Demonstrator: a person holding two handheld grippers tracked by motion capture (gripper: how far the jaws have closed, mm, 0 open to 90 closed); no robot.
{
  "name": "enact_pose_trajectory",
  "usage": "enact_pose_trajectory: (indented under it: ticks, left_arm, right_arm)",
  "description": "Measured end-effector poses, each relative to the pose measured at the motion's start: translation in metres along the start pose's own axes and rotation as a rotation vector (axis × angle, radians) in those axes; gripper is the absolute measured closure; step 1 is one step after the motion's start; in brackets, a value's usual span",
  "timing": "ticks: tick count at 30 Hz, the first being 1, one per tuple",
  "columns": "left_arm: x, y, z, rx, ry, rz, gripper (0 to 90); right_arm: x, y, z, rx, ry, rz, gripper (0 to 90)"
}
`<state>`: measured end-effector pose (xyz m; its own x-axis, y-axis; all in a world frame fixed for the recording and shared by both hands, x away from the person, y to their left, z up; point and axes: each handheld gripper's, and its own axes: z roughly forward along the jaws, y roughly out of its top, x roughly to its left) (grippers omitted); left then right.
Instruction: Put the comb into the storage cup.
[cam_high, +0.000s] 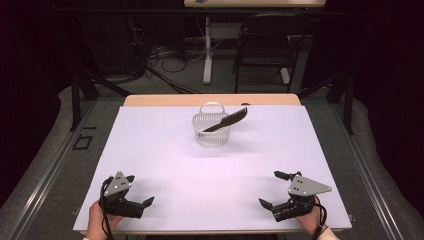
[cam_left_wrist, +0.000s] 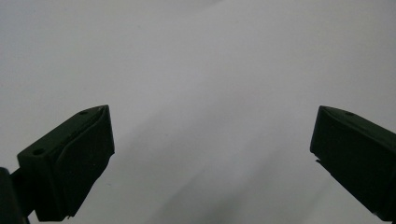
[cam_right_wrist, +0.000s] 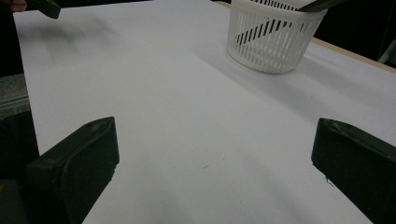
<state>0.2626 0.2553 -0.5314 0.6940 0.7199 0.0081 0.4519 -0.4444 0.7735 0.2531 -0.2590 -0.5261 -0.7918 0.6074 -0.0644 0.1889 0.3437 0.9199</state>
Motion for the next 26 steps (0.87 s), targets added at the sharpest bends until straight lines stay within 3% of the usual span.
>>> enact_pose_trajectory:
  ticks: [8,13,18,21,26]
  left_arm:
    - [-0.006,-0.011,0.003,0.003,-0.019,0.014,0.0]
    - [-0.008,-0.010,0.002,-0.028,-0.023,0.026,0.0]
    - [-0.005,-0.012,0.001,-0.052,-0.016,0.015,0.0]
    - [-0.003,-0.012,0.000,-0.047,-0.033,0.010,0.0]
    - [-0.003,-0.011,0.000,-0.058,-0.035,0.020,0.0]
  right_arm:
    - [0.000,0.000,0.001,0.005,0.004,-0.002,0.3]
    - [0.001,0.000,0.001,0.004,0.006,-0.003,0.3]
    - [0.000,0.000,0.001,0.010,0.007,-0.003,0.3]
    - [0.001,0.000,0.002,0.012,0.009,-0.005,0.3]
    - [0.000,0.000,0.002,0.017,0.003,-0.004,0.3]
